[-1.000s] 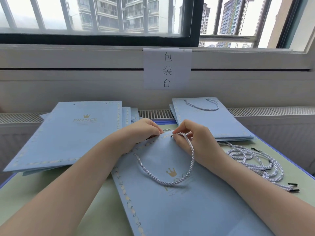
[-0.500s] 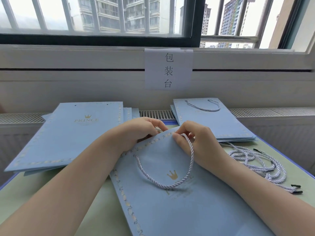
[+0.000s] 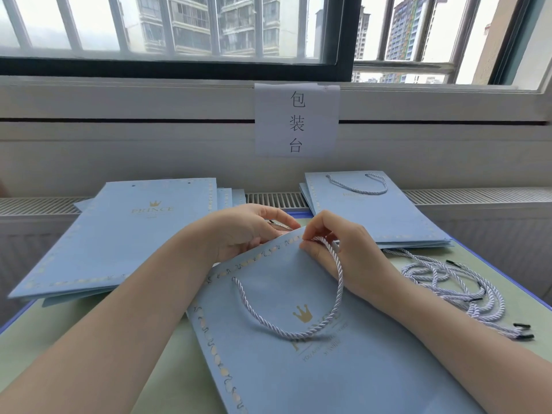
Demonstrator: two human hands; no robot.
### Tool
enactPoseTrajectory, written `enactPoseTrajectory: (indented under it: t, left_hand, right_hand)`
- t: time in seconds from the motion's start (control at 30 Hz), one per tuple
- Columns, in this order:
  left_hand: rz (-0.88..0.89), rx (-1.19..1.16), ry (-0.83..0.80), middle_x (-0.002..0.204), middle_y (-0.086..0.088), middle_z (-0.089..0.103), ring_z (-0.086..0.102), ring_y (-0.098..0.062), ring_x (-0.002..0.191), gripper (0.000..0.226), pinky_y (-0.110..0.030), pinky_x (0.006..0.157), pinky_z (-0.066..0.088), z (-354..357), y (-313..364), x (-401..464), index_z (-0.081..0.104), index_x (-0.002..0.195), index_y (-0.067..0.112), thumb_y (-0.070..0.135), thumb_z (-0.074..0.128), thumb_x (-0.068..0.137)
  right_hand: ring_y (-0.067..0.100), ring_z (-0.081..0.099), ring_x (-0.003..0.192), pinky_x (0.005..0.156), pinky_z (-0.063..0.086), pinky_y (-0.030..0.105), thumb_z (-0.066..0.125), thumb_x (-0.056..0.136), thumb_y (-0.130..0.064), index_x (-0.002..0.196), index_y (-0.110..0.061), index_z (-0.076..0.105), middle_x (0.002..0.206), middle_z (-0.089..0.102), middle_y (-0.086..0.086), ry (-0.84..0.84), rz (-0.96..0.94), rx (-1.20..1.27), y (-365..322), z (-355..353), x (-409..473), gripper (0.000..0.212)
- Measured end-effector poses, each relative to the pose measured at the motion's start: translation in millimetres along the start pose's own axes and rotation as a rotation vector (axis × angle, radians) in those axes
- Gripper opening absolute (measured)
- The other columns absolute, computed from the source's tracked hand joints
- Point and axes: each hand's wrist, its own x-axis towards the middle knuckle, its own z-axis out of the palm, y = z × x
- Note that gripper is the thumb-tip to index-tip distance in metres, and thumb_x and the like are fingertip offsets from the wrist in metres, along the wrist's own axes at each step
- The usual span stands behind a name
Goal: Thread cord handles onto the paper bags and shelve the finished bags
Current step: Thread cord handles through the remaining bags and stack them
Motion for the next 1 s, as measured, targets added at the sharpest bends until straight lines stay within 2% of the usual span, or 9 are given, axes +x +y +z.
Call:
enactPoseTrajectory:
  t: [0.07,0.13,0.23,0.37,0.63,0.77,0.83,0.87,1.0]
  left_hand:
    - [-0.012,0.012,-0.023,0.069,-0.004,0.065,0.052,-0.006,0.044,0.006,-0.015,0.040,0.041,0.7,0.4,-1.6,0.065,0.089,0.011,0.007,0.060,0.089]
    - [-0.020,0.007,-0.041,0.061,-0.001,0.063,0.048,-0.005,0.042,0.010,-0.014,0.039,0.038,-0.5,-0.4,-1.2,0.066,0.082,0.011,0.012,0.060,0.089]
    - [-0.026,-0.018,-0.029,0.067,-0.004,0.065,0.052,-0.011,0.052,0.012,-0.016,0.044,0.043,-1.4,-0.9,-0.4,0.070,0.075,0.013,0.011,0.063,0.084]
    - [-0.034,-0.034,-0.003,0.069,-0.007,0.066,0.060,-0.011,0.047,0.008,-0.019,0.044,0.049,1.9,1.1,-2.3,0.066,0.082,0.009,0.005,0.061,0.088]
    - [0.018,0.005,0.146,0.063,-0.006,0.065,0.057,-0.012,0.044,0.006,-0.018,0.039,0.045,10.1,4.8,-4.5,0.065,0.082,0.007,0.009,0.064,0.087]
    - [0.043,0.254,0.168,0.083,-0.007,0.063,0.055,-0.021,0.065,0.026,-0.027,0.058,0.047,9.6,9.0,-6.0,0.069,0.090,0.012,0.037,0.063,0.088]
    - [0.081,0.473,0.191,0.087,-0.003,0.066,0.058,-0.019,0.073,0.028,-0.030,0.070,0.049,10.2,13.9,-10.8,0.071,0.091,0.016,0.042,0.070,0.081]
    - [0.095,0.558,0.202,0.084,-0.001,0.066,0.058,-0.016,0.071,0.029,-0.027,0.069,0.048,10.2,16.6,-13.5,0.071,0.090,0.016,0.043,0.071,0.079]
    - [0.132,0.761,0.215,0.062,-0.001,0.047,0.035,-0.006,0.039,0.036,-0.016,0.040,0.027,11.3,28.0,-22.4,0.067,0.083,0.004,0.040,0.065,0.086]
  right_hand:
    - [0.012,0.054,0.067,0.066,0.043,0.020,0.064,0.084,-0.010,0.083,-0.014,0.059,0.072,0.060,-0.007,0.019,0.003,0.025,-2.1,-1.8,1.2,0.006]
    - [0.013,0.055,0.067,0.066,0.044,0.022,0.058,0.085,-0.012,0.085,-0.011,0.059,0.073,0.062,-0.003,0.036,-0.004,0.044,-3.8,-3.1,2.5,0.002]
    - [0.013,0.055,0.070,0.067,0.045,0.023,0.055,0.085,-0.014,0.087,-0.011,0.061,0.076,0.062,-0.003,0.034,-0.012,0.032,-4.8,-3.0,3.0,0.007]
    - [0.011,0.054,0.070,0.066,0.044,0.022,0.054,0.086,-0.015,0.088,-0.012,0.060,0.076,0.060,-0.006,0.035,-0.009,0.027,-4.4,-1.8,2.3,0.007]
    - [0.013,0.048,0.060,0.061,0.040,0.022,0.054,0.089,-0.011,0.095,-0.018,0.053,0.064,0.054,0.002,0.005,0.037,0.043,-2.1,-7.0,2.8,0.009]
    - [0.015,0.041,0.056,0.057,0.034,0.020,0.053,0.093,-0.005,0.091,-0.022,0.053,0.063,0.049,0.014,0.095,0.157,0.196,-5.5,-9.0,6.5,0.017]
    - [0.006,0.042,0.055,0.056,0.035,0.015,0.050,0.095,-0.005,0.091,-0.020,0.053,0.061,0.049,0.005,0.192,0.194,0.274,-7.5,-11.4,8.5,0.015]
    - [0.004,0.046,0.056,0.058,0.037,0.013,0.049,0.095,-0.005,0.091,-0.020,0.053,0.063,0.052,0.001,0.240,0.209,0.307,-8.1,-12.2,9.4,0.016]
    - [0.001,0.054,0.059,0.064,0.045,0.018,0.048,0.097,-0.006,0.090,-0.021,0.055,0.066,0.057,-0.006,0.399,0.279,0.406,-9.1,-18.7,14.7,0.018]
